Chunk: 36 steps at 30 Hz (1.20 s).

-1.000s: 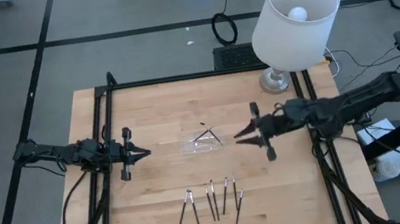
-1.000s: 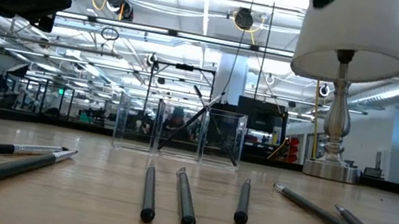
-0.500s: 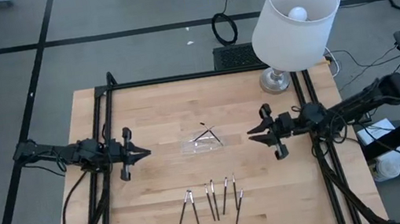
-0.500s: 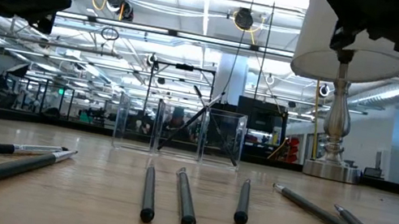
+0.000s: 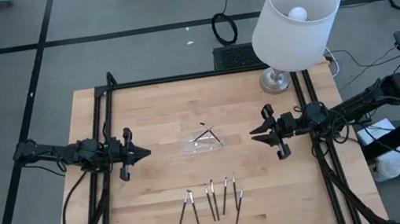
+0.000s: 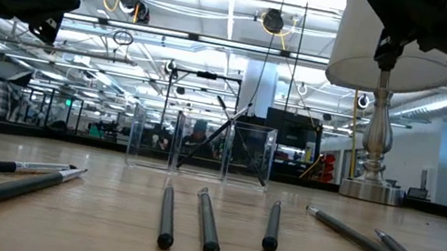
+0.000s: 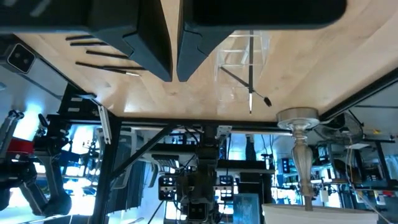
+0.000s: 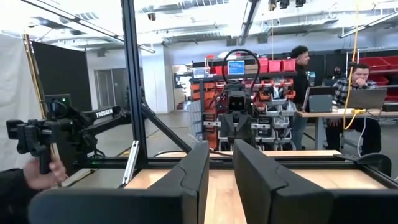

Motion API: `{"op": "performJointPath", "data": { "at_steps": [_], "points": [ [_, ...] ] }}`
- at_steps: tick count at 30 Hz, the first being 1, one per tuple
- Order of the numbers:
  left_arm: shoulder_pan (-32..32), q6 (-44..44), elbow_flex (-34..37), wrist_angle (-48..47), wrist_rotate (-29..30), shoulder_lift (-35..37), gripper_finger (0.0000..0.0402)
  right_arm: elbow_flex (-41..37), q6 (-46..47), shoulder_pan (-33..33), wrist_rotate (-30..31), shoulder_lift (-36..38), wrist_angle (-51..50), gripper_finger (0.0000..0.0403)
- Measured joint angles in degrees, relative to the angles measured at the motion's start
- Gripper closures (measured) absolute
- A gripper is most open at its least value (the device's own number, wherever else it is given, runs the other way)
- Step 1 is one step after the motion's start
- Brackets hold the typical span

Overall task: Pick & Place Makeup Supplies
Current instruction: Put the makeup brush into the transparent organizer

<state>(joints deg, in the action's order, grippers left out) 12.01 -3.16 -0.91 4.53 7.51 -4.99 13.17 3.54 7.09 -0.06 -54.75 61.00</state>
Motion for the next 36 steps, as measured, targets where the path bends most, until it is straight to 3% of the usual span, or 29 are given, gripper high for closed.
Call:
{"op": "performJointPath", "data": {
  "at_steps": [11,18,22,26,32,36],
  "points": [
    [0.0,-1.4,0.0,11.4,-0.2,0.0,0.0371,0.0,-7.7,0.0,3.3,-0.3,0.0,0.0338],
    [0.0,-6.5,0.0,11.8,-2.0,0.0,0.0371,0.0,-10.0,0.0,4.5,-0.3,-0.6,0.0338],
    [0.3,-13.9,0.0,6.4,-5.8,-0.3,0.0371,0.0,-10.3,0.0,7.9,-0.3,-1.6,0.0338],
    [0.3,-14.9,0.0,6.7,-3.9,-2.0,0.0371,0.0,-10.3,0.0,9.2,-0.5,-2.1,0.0338],
    [1.9,-19.4,0.0,6.6,-9.1,-8.4,0.0371,0.0,-10.3,0.0,9.1,-0.5,-2.1,0.0338],
    [3.1,-19.5,0.0,12.9,-3.7,-13.3,0.0371,0.0,-10.3,0.0,9.1,-0.5,-2.2,0.0338]
  ]
}}
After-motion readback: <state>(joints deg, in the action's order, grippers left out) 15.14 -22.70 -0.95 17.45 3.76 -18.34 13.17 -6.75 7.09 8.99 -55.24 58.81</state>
